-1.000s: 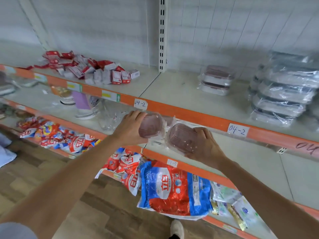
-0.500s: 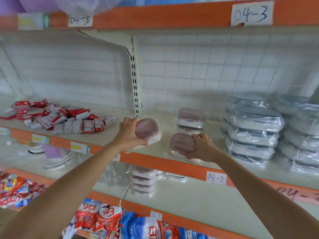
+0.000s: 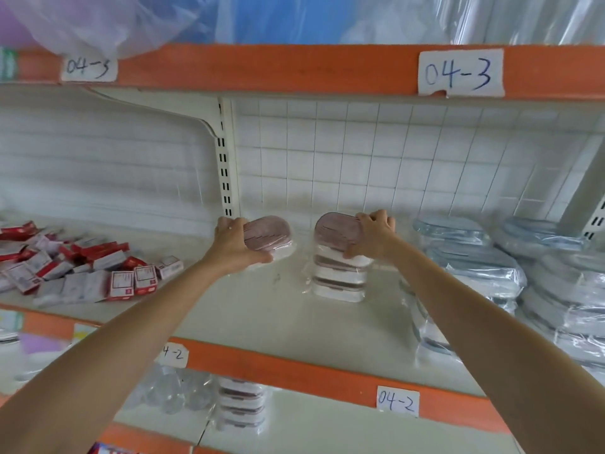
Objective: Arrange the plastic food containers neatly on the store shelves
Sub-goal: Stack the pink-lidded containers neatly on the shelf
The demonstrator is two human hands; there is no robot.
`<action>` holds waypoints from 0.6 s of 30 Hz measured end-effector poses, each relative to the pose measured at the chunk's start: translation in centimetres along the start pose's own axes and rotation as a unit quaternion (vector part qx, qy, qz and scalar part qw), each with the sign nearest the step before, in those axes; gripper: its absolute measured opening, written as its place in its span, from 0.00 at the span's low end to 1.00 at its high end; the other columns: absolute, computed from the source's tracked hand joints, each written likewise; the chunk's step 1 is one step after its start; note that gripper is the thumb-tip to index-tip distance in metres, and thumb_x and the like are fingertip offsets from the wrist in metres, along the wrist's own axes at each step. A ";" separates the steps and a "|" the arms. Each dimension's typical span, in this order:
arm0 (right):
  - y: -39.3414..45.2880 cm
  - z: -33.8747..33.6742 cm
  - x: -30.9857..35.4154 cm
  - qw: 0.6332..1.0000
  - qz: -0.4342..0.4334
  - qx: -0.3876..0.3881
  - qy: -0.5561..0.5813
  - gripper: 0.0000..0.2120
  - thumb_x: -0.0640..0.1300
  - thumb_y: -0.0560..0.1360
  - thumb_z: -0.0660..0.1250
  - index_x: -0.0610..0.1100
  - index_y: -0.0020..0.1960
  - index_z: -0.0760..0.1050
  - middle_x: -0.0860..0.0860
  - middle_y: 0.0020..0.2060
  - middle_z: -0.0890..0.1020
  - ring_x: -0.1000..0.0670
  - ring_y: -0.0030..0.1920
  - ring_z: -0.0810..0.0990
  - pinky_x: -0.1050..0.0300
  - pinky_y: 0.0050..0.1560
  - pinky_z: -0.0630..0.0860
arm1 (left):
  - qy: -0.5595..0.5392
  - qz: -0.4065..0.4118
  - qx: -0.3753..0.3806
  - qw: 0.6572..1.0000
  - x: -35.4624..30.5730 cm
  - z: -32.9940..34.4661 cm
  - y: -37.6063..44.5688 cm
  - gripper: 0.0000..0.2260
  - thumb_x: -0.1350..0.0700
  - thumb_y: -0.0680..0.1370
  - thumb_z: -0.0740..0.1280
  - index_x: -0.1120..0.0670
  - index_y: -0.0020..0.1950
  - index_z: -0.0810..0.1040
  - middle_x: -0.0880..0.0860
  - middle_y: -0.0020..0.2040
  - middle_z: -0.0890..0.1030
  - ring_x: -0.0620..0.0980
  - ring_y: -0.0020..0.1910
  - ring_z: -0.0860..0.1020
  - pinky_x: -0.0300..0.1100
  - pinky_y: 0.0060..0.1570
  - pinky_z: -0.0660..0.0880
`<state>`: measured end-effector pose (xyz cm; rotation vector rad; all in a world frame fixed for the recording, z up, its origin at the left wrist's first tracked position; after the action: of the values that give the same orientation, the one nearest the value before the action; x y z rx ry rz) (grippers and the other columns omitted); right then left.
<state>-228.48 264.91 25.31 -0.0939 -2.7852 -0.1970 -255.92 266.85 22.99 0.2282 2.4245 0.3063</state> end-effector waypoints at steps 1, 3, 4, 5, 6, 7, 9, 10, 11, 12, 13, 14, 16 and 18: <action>0.8 -0.1 -0.1 1.000 0.002 0.011 -0.016 0.44 0.54 0.66 0.76 0.46 0.75 0.57 0.45 0.67 0.57 0.42 0.69 0.55 0.49 0.68 0.60 | -0.006 0.006 0.005 1.000 -0.4 0.0 0.7 0.39 0.45 0.60 0.77 0.54 0.66 0.66 0.48 0.56 0.58 0.48 0.62 0.61 0.38 0.56 0.64; 2.2 -0.5 0.1 0.998 -0.005 0.031 -0.055 0.43 0.55 0.66 0.75 0.44 0.74 0.58 0.43 0.68 0.59 0.42 0.69 0.58 0.52 0.67 0.61 | -0.012 0.021 0.012 1.000 -1.3 0.0 2.2 0.38 0.44 0.58 0.76 0.52 0.65 0.68 0.48 0.56 0.58 0.46 0.59 0.59 0.37 0.56 0.62; 2.7 -0.6 0.2 0.996 -0.012 0.041 -0.073 0.41 0.55 0.67 0.75 0.43 0.72 0.61 0.43 0.67 0.61 0.42 0.68 0.60 0.53 0.66 0.63 | -0.013 0.030 0.012 0.999 -1.8 -0.2 3.1 0.37 0.44 0.58 0.77 0.52 0.63 0.69 0.49 0.55 0.59 0.47 0.59 0.60 0.37 0.55 0.62; 3.2 -0.4 0.2 0.995 -0.016 0.052 -0.084 0.38 0.55 0.67 0.74 0.43 0.70 0.63 0.43 0.66 0.63 0.42 0.66 0.63 0.54 0.64 0.64 | -0.017 0.038 0.008 0.999 -2.3 -0.3 3.9 0.35 0.45 0.60 0.78 0.52 0.62 0.69 0.49 0.55 0.60 0.49 0.59 0.62 0.38 0.54 0.63; 3.6 0.0 0.0 0.994 -0.018 0.067 -0.090 0.34 0.55 0.68 0.74 0.42 0.67 0.65 0.42 0.64 0.64 0.42 0.65 0.65 0.55 0.61 0.66 | -0.022 0.045 0.001 0.999 -2.7 -0.4 4.7 0.34 0.46 0.61 0.79 0.53 0.61 0.69 0.50 0.55 0.62 0.50 0.59 0.64 0.39 0.53 0.64; 3.8 0.6 -0.2 0.992 -0.017 0.086 -0.093 0.32 0.54 0.69 0.73 0.41 0.65 0.67 0.42 0.63 0.66 0.42 0.63 0.67 0.55 0.59 0.67 | -0.031 0.053 -0.003 0.998 -3.1 -0.5 5.4 0.34 0.46 0.62 0.79 0.53 0.61 0.68 0.50 0.56 0.62 0.50 0.59 0.66 0.41 0.53 0.67; 3.9 2.0 -0.7 0.987 -0.015 0.123 -0.098 0.27 0.52 0.70 0.72 0.40 0.63 0.68 0.42 0.62 0.69 0.43 0.61 0.70 0.56 0.56 0.68 | -0.052 0.073 -0.002 0.996 -4.2 -0.4 6.6 0.36 0.45 0.62 0.79 0.53 0.64 0.68 0.49 0.57 0.63 0.49 0.59 0.67 0.44 0.57 0.70; 3.9 2.4 -0.9 0.987 -0.014 0.135 -0.091 0.26 0.51 0.70 0.72 0.40 0.62 0.68 0.43 0.62 0.69 0.44 0.60 0.70 0.56 0.57 0.68 | -0.059 0.086 0.003 0.995 -4.8 -0.1 7.0 0.36 0.45 0.62 0.79 0.53 0.65 0.68 0.48 0.57 0.64 0.49 0.59 0.68 0.44 0.58 0.70; 3.9 2.5 -1.0 0.986 -0.011 0.142 -0.088 0.26 0.51 0.71 0.73 0.41 0.61 0.68 0.43 0.62 0.69 0.45 0.60 0.70 0.56 0.58 0.68 | -0.063 0.098 0.010 0.993 -5.5 0.2 7.4 0.36 0.45 0.62 0.79 0.53 0.65 0.68 0.48 0.57 0.64 0.49 0.58 0.68 0.43 0.57 0.70; 3.9 2.2 -1.1 0.986 -0.012 0.143 -0.090 0.27 0.52 0.70 0.73 0.40 0.62 0.67 0.43 0.62 0.68 0.45 0.61 0.70 0.55 0.61 0.68 | -0.068 0.109 0.017 0.992 -6.2 0.6 7.7 0.37 0.45 0.62 0.79 0.53 0.65 0.68 0.48 0.57 0.65 0.48 0.58 0.69 0.41 0.56 0.70; 3.8 1.6 -1.1 0.985 -0.009 0.140 -0.096 0.32 0.53 0.70 0.73 0.39 0.66 0.65 0.43 0.65 0.66 0.45 0.64 0.68 0.53 0.64 0.67 | -0.073 0.120 0.025 0.990 -7.0 1.1 8.0 0.38 0.44 0.61 0.79 0.53 0.66 0.68 0.48 0.58 0.66 0.47 0.57 0.69 0.39 0.55 0.68; 3.7 0.7 -1.1 0.986 -0.006 0.130 -0.101 0.38 0.53 0.70 0.73 0.38 0.70 0.61 0.43 0.69 0.64 0.43 0.67 0.66 0.51 0.67 0.66 | -0.078 0.129 0.034 0.988 -7.7 1.7 8.3 0.38 0.45 0.61 0.79 0.53 0.66 0.68 0.48 0.58 0.66 0.46 0.57 0.69 0.38 0.54 0.67; 3.6 -1.6 -0.9 0.991 -0.004 0.096 -0.090 0.43 0.50 0.70 0.74 0.37 0.74 0.54 0.42 0.72 0.60 0.43 0.70 0.64 0.50 0.68 0.64 | -0.088 0.147 0.052 0.984 -9.5 3.0 8.7 0.37 0.46 0.61 0.80 0.53 0.64 0.69 0.49 0.58 0.68 0.47 0.57 0.71 0.38 0.54 0.68; 3.3 -3.5 -0.4 0.995 -0.016 0.071 -0.068 0.43 0.46 0.71 0.73 0.38 0.75 0.50 0.43 0.74 0.57 0.44 0.72 0.61 0.52 0.69 0.61 | -0.094 0.170 0.073 0.978 -11.2 4.8 8.8 0.32 0.47 0.61 0.80 0.53 0.60 0.71 0.50 0.57 0.70 0.48 0.57 0.72 0.38 0.54 0.69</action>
<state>-226.60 267.64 28.79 -0.0289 -2.9277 -0.0011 -243.57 273.38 28.60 0.7102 2.2143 0.2437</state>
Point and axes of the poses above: each hand's wrist, its own y-axis towards the middle knuckle, its own z-axis out of the palm, x = y × z, the point moved 8 cm from there along y, towards the middle knuckle
